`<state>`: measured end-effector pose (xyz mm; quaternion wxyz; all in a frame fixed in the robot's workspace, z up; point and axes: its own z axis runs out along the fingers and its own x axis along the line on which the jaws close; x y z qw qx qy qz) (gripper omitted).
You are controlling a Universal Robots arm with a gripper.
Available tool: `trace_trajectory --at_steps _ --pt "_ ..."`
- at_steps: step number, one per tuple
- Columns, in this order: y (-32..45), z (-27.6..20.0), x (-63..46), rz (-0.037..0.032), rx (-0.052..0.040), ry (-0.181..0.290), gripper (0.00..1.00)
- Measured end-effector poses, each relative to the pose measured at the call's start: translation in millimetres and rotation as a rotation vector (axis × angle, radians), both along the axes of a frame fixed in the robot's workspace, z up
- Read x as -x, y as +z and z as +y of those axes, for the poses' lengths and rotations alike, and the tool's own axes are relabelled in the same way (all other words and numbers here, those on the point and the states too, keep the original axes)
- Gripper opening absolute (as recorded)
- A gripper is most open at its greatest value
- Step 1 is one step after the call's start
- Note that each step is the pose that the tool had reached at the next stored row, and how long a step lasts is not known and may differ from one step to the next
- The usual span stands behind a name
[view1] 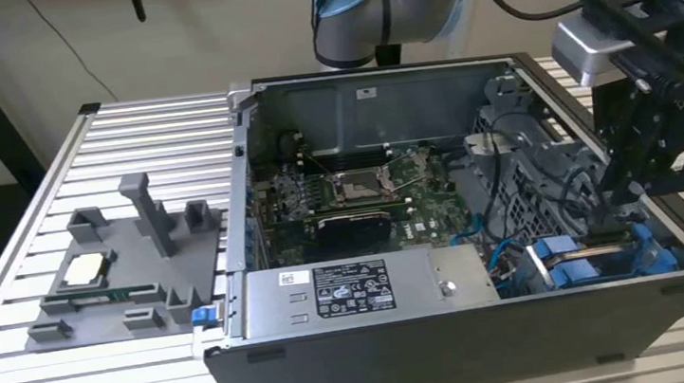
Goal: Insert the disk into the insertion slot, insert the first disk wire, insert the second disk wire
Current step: 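Insert the second disk wire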
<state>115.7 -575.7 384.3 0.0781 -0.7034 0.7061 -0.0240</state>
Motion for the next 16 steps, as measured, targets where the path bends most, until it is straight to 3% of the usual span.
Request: trace_trajectory --at_steps 9,16 --pt "25.7 0.0 0.0 0.0013 0.0001 0.0 0.24" --pt "26.7 0.0 0.0 0.0013 -0.0001 0.0 0.24"
